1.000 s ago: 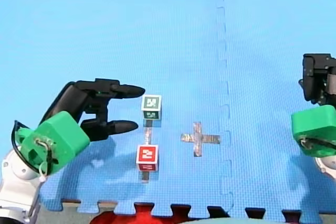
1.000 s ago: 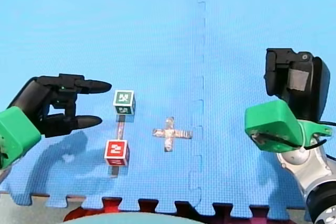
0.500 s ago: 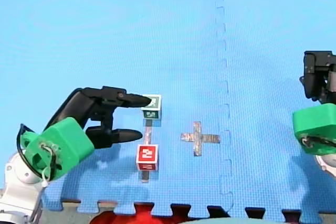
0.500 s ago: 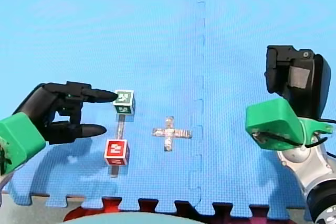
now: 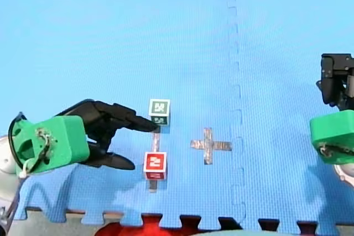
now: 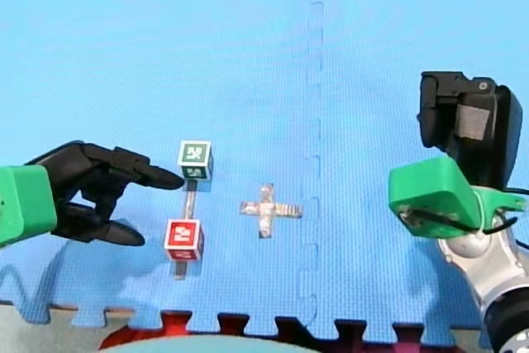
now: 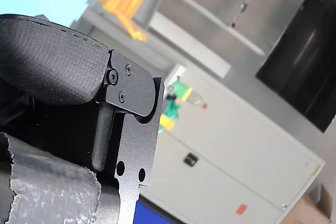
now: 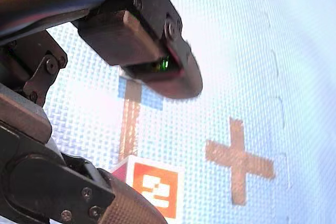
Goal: Stack cube left
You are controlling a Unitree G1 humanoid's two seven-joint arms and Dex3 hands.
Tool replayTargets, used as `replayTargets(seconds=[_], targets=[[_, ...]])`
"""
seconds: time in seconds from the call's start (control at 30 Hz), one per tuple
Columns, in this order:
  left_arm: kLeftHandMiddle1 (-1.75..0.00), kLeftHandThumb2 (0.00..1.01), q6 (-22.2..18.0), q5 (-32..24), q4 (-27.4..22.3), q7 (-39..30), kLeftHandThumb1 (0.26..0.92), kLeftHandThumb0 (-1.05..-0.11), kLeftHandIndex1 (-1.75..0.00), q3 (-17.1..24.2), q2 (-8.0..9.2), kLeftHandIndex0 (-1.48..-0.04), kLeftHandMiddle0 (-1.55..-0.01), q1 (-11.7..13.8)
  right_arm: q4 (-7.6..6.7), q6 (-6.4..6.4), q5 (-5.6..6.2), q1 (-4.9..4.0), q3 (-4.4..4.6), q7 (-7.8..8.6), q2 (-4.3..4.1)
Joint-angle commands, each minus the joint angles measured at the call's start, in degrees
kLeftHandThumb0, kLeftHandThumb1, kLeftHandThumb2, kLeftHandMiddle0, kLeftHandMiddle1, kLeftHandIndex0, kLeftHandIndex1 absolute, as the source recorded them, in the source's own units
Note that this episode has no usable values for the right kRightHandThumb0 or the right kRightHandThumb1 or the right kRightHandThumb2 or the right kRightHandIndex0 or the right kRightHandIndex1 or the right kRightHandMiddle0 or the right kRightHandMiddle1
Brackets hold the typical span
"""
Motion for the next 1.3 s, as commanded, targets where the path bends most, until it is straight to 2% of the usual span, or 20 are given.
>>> replayTargets(seconds=[0.0, 0.13, 0.27, 0.57, 0.7, 0.77, 0.83, 0.87, 1.03, 1.13, 1.27], targets=[[-1.75, 0.00, 0.7, 0.2, -0.3, 1.3, 0.716, -0.880, -0.02, 0.1, -0.29, -0.61, -0.86, 0.0, -0.31, 0.27, 0.23, 0.12, -0.19, -0.02, -0.12], [-1.75, 0.00, 2.4, 1.8, -1.8, 5.2, 0.718, -0.894, -0.04, -0.4, -1.80, -0.65, -0.84, 1.3, -0.62, 0.45, 0.27, 0.24, -0.27, 0.03, -0.07], [-1.75, 0.00, 2.9, 3.4, -2.9, 7.6, 0.717, -0.905, -0.02, -0.9, -1.96, -0.64, -0.84, 1.9, -0.87, 0.57, 0.28, 0.33, -0.33, 0.03, -0.05], [-1.75, 0.01, -0.3, 6.6, -0.3, 11.0, 0.730, -0.992, 0.00, -2.4, -1.71, -0.55, -0.78, 1.4, -1.23, 0.84, 0.23, 0.47, -0.38, 0.08, -0.07], [-1.74, 0.01, -2.9, 9.2, 1.0, 14.7, 0.733, -1.000, -0.02, -3.5, -2.08, -0.58, -0.73, 1.1, -1.32, 0.99, 0.30, 0.35, -0.41, 0.22, -0.01], [-1.65, 0.00, -3.8, 10.4, 1.1, 16.6, 0.732, -0.994, -0.02, -4.0, -2.52, -0.61, -0.72, 1.2, -1.39, 1.05, 0.36, 0.32, -0.46, 0.32, 0.01], [-1.44, 0.00, -4.1, 11.3, 1.2, 18.1, 0.727, -0.981, -0.02, -4.4, -2.89, -0.65, -0.76, 1.4, -1.44, 1.10, 0.40, 0.28, -0.51, 0.40, 0.04], [-1.40, 0.00, -4.2, 11.7, 1.2, 18.7, 0.722, -0.975, -0.02, -4.7, -3.07, -0.66, -0.77, 1.4, -1.55, 1.16, 0.43, 0.25, -0.55, 0.47, 0.06], [-1.61, 0.00, -5.0, 15.2, 1.9, 21.6, 0.708, -0.941, -0.01, -7.0, -3.38, -0.69, -0.69, 1.7, -2.13, 1.37, 0.48, 0.20, -0.75, 0.72, 0.06], [-1.73, 0.00, -5.0, 16.7, 0.8, 22.0, 0.709, -0.935, -0.01, -7.9, -2.70, -0.70, -0.64, 2.1, -2.54, 1.57, 0.46, 0.22, -0.85, 0.78, 0.15], [-1.75, 0.01, -6.0, 19.0, -1.5, 21.8, 0.721, -0.938, 0.00, -9.3, -1.00, -0.70, -0.67, 2.4, -3.10, 1.90, 0.41, 0.38, -0.94, 0.80, 0.26]])
